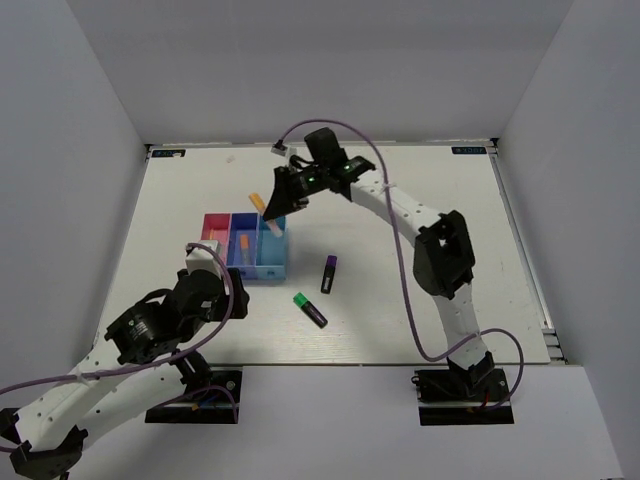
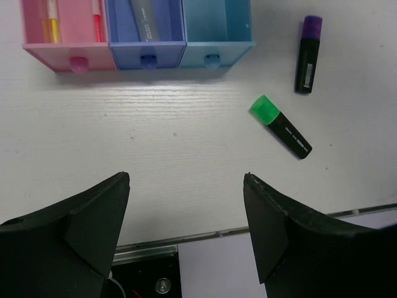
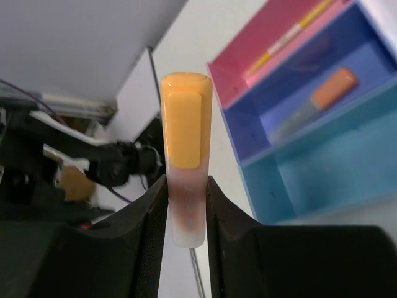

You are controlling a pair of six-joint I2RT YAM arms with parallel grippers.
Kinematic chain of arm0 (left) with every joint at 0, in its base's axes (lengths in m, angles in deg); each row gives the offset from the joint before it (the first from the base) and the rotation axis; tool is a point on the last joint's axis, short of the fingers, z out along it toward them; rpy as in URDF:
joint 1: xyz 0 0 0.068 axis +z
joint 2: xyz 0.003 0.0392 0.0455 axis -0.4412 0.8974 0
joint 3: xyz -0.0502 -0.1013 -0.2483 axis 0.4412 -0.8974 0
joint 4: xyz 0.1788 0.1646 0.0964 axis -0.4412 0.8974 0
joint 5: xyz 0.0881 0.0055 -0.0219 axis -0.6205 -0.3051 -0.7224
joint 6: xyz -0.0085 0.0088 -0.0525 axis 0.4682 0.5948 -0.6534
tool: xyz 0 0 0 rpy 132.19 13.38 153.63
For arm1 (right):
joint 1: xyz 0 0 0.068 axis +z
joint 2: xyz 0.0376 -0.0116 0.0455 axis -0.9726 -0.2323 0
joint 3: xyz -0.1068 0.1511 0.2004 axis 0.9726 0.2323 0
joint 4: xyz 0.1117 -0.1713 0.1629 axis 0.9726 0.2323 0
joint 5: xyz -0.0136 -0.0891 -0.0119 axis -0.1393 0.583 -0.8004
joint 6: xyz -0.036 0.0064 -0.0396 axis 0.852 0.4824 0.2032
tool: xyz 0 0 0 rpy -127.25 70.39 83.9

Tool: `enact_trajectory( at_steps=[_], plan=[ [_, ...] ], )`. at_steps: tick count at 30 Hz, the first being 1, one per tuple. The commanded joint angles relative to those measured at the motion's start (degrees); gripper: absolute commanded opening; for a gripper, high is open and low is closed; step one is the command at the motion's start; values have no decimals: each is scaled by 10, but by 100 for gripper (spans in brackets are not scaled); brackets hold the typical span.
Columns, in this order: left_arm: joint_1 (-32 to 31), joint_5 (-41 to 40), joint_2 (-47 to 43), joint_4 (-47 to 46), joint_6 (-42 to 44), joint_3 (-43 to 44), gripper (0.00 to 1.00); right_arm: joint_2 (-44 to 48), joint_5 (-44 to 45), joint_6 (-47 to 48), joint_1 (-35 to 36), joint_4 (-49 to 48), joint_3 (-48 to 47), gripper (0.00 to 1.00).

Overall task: Sort the stationery into containers
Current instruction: Place the pen in the storage box.

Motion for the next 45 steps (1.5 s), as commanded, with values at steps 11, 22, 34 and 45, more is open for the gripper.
enact_trajectory(
  at_steps=[11, 22, 34, 45],
  plan=[
    [2, -55, 20, 17, -38, 23, 84, -89, 117, -194, 62, -350, 0, 0],
    [2, -47, 12, 16, -61, 4, 84, -130, 166, -43, 64, -313, 22, 5],
    [4, -39, 4, 14, -72, -18, 84, -121, 166, -34, 77, -309, 49, 44],
    [4, -13, 16, -8, -69, -29, 74, -47, 157, 31, 73, -276, 58, 48]
  ],
)
